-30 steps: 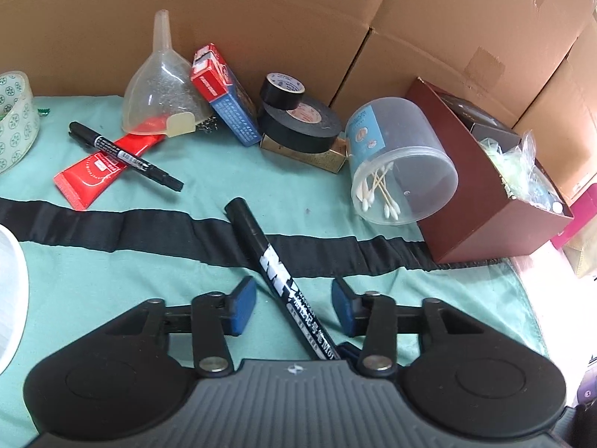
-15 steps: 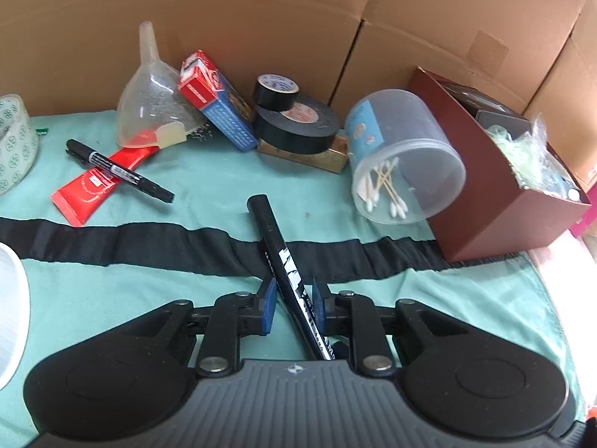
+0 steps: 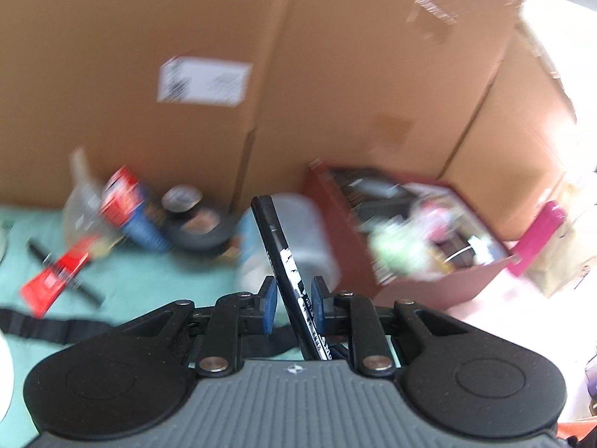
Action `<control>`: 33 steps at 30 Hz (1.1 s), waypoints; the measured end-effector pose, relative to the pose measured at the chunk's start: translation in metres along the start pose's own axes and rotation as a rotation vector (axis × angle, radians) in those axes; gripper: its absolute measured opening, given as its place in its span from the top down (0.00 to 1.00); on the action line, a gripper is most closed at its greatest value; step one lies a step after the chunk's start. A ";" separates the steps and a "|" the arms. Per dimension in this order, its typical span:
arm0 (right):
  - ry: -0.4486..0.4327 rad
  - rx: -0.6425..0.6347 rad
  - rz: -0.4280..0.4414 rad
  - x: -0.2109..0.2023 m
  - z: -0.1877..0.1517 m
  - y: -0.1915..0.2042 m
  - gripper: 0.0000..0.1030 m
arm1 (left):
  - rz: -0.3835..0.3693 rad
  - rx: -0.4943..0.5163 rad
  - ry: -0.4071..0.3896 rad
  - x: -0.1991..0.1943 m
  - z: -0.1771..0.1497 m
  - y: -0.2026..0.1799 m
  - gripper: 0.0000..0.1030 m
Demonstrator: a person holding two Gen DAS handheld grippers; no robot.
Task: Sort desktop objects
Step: 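Lift the black marker with the left gripper toward the maroon box, then lower the marker into the maroon box and open the left gripper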
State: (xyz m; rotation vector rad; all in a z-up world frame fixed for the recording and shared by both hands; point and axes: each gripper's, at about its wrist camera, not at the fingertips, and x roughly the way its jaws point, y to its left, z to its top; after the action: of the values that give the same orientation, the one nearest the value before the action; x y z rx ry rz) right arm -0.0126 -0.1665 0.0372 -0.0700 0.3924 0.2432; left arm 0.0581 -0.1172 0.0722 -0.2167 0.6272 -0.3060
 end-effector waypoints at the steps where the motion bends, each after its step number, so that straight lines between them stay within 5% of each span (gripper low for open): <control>1: -0.018 0.003 -0.019 -0.004 0.004 -0.006 0.85 | -0.017 0.013 -0.009 0.002 0.005 -0.008 0.81; 16: -0.151 0.112 -0.255 -0.020 0.026 -0.113 0.86 | -0.228 0.083 -0.007 0.078 0.053 -0.110 0.81; 28: -0.112 0.104 -0.227 0.012 0.015 -0.168 0.86 | -0.222 0.004 0.045 0.130 0.055 -0.112 0.81; 29: -0.105 0.096 -0.242 0.014 0.013 -0.170 0.84 | -0.236 -0.024 0.037 0.129 0.053 -0.108 0.73; 31: -0.099 0.087 -0.266 0.018 0.009 -0.171 0.76 | -0.281 -0.056 0.054 0.130 0.053 -0.105 0.40; 32: -0.097 0.093 -0.271 0.019 0.007 -0.172 0.60 | -0.291 -0.057 0.058 0.129 0.052 -0.105 0.20; 33: -0.102 0.099 -0.272 0.019 0.005 -0.173 0.56 | -0.286 -0.052 0.042 0.126 0.051 -0.106 0.15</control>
State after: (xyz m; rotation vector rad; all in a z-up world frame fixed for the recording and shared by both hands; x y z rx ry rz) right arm 0.0488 -0.3290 0.0377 -0.0128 0.2885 -0.0408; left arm 0.1626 -0.2542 0.0748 -0.3514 0.6464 -0.5712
